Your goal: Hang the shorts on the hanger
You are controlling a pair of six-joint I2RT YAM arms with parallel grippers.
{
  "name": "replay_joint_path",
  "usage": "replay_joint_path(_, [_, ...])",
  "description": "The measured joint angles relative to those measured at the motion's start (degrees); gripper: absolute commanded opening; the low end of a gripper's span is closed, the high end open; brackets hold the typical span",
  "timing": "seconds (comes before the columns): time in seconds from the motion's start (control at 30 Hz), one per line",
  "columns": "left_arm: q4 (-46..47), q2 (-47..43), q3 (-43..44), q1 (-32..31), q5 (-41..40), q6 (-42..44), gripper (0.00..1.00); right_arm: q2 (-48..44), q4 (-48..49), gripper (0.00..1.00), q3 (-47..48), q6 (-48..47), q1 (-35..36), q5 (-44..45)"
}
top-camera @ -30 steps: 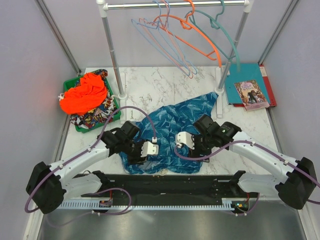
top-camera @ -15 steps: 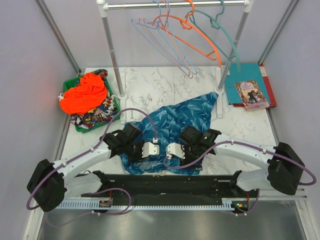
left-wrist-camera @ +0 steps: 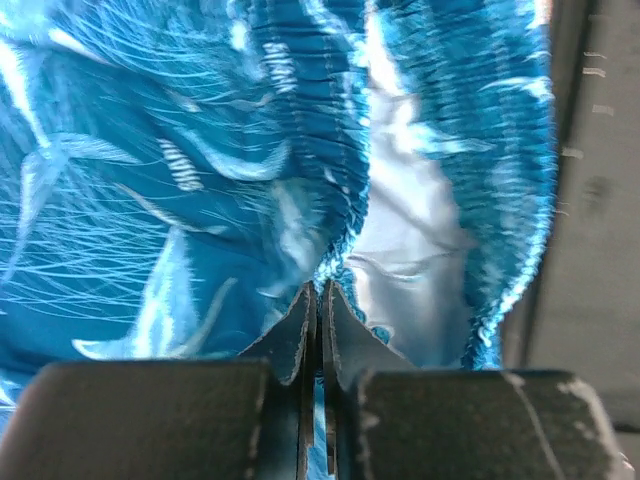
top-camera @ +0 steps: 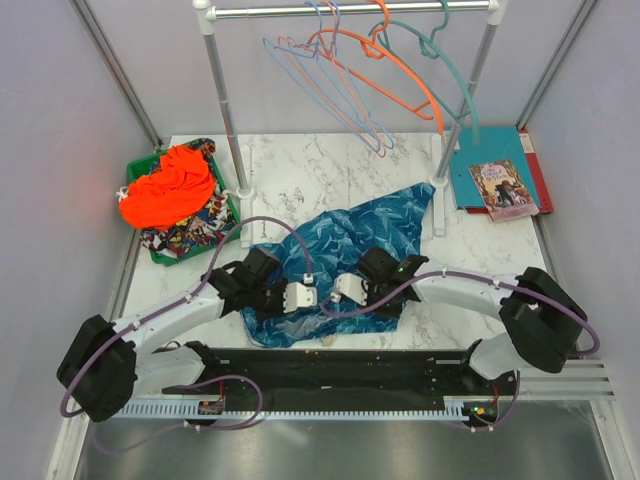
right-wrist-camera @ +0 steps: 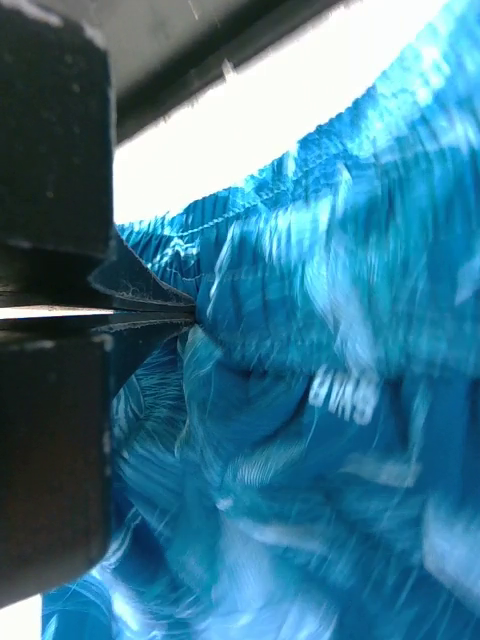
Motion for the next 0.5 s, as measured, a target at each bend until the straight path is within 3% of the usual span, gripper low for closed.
replay_joint_path(0.23, [7.8,5.2,4.1,8.3,-2.1,-0.3,0.02,4.7,1.7,0.0,9.0,1.0,-16.2,-1.5])
replay_joint_path(0.5, [12.1,-1.0,9.8,9.5,-0.6,0.1,0.02,-1.8,-3.1,0.0,16.2,2.6,-17.7,-10.3])
